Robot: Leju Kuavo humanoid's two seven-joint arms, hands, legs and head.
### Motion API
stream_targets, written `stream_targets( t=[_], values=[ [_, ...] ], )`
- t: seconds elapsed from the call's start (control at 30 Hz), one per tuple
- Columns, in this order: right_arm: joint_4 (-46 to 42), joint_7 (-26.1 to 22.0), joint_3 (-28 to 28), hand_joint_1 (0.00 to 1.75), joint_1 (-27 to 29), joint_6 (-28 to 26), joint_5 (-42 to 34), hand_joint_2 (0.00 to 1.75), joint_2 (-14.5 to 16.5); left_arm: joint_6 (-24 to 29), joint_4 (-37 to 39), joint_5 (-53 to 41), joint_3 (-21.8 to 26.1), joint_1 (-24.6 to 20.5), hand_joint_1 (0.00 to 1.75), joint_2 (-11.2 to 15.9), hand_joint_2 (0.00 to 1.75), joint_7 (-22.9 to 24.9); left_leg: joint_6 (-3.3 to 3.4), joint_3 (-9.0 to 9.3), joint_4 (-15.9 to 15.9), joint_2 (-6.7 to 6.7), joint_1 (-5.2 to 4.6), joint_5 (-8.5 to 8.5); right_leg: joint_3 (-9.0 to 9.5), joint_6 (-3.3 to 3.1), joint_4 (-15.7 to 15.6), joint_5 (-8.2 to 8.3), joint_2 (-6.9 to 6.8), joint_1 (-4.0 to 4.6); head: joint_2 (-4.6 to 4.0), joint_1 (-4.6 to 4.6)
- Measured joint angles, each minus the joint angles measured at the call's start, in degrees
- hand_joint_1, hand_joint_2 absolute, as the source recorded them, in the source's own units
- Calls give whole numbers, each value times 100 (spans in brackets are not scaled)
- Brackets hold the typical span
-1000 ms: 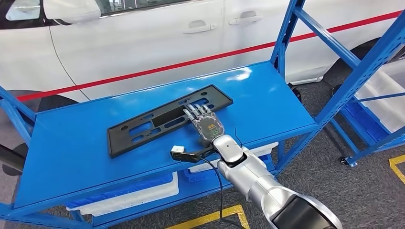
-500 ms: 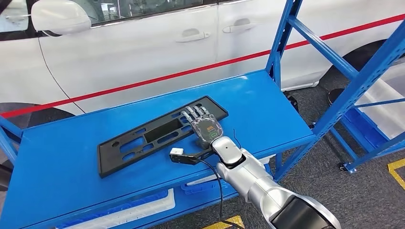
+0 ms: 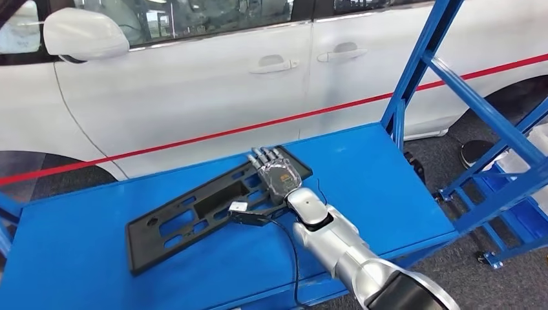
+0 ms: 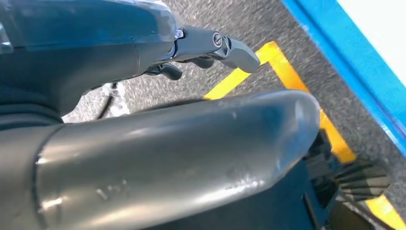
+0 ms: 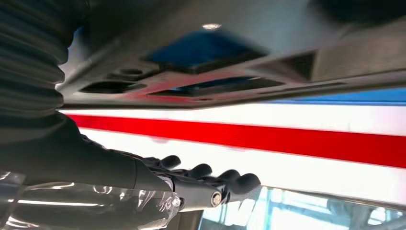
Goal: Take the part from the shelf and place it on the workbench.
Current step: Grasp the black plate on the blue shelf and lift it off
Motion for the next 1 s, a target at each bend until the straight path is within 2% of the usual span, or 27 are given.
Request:
stream_targets(
  t=[0.1,0.13,0.17,0.23,0.27,0.3,0.33,0.4,0.43,0.47,0.53,0.57,0.63,0.77,0.97,1.0],
  values=[
    [-39,-153,-13,0,3,185,-186,131,28,39,1,-10,0,-14,0,-7,0,-1,-98,3,205,6,8,28,143,-157,-32,-92,36,0,0,-5],
    [-42,-197,-18,43,16,215,-242,175,35,48,1,-11,0,-9,0,-9,0,-4,-120,-86,403,7,15,1,203,-198,-56,-119,32,-8,0,-18],
    [-45,-233,-22,86,31,234,-284,175,43,53,1,-13,0,-5,0,-10,0,-8,-144,-237,677,9,23,-101,251,-228,-77,-143,28,-14,0,-26],
    [-50,-267,-26,174,73,242,-349,175,47,67,1,-20,0,3,0,-12,0,-16,-186,-662,1309,11,36,-444,295,-259,-93,-190,28,-6,0,-43],
    [-54,-275,-28,175,102,239,-386,175,49,79,1,-24,0,6,0,-13,0,-19,-200,-845,1520,11,41,-563,308,-266,-93,-213,29,-1,0,-40],
    [-57,-277,-29,175,132,234,-427,175,49,95,1,-31,0,13,0,-13,0,-23,-215,-949,1572,11,45,-566,326,-274,-93,-235,31,3,0,-41],
    [-62,-276,-31,175,159,230,-472,175,49,113,2,-40,0,20,0,-13,0,-27,-233,-952,1424,12,54,-428,347,-279,-92,-254,32,5,0,-40],
    [-74,-270,-36,175,192,215,-553,175,48,149,3,-57,0,24,0,-13,0,-34,-290,-711,672,17,89,47,390,-278,-87,-281,36,8,-1,-41],
    [-85,-264,-44,175,200,204,-594,175,44,163,3,-61,0,16,0,-15,0,-35,-299,-581,314,16,95,202,405,-254,-83,-303,41,20,-1,-40],
    [-98,-257,-62,175,202,193,-632,175,34,173,3,-64,0,7,0,-17,0,-38,-277,-493,74,14,97,301,416,-218,-80,-321,45,31,-1,-35],
    [-120,-239,-104,175,200,182,-693,175,14,179,3,-69,0,-5,0,-21,0,-47,-217,-458,-24,4,73,296,439,-149,-85,-350,53,51,0,-31],
    [-130,-232,-121,175,199,177,-716,175,5,179,3,-73,-1,-5,0,-21,0,-51,-186,-452,-22,3,66,317,452,-133,-91,-346,54,50,0,-29],
    [-153,-222,-143,175,203,145,-754,175,-1,179,3,-81,-2,-2,0,-21,0,-54,-165,-432,-21,2,49,321,477,-123,-102,-334,55,46,0,-34],
    [-209,-169,-212,174,238,36,-853,175,-7,182,3,-109,-2,-10,0,-21,0,-58,-146,-404,-21,2,43,316,514,-113,-126,-333,57,39,0,-33],
    [-262,-94,-310,154,277,-141,-942,175,-16,184,5,-170,-3,-10,0,-23,0,-36,-131,-399,-22,-3,43,306,528,-98,-140,-343,54,23,0,-34],
    [-278,-104,-333,158,279,-161,-981,175,-18,184,5,-179,-3,-8,0,-23,0,-34,-130,-399,-22,-3,42,305,528,-97,-140,-344,54,22,0,-34]
  ],
)
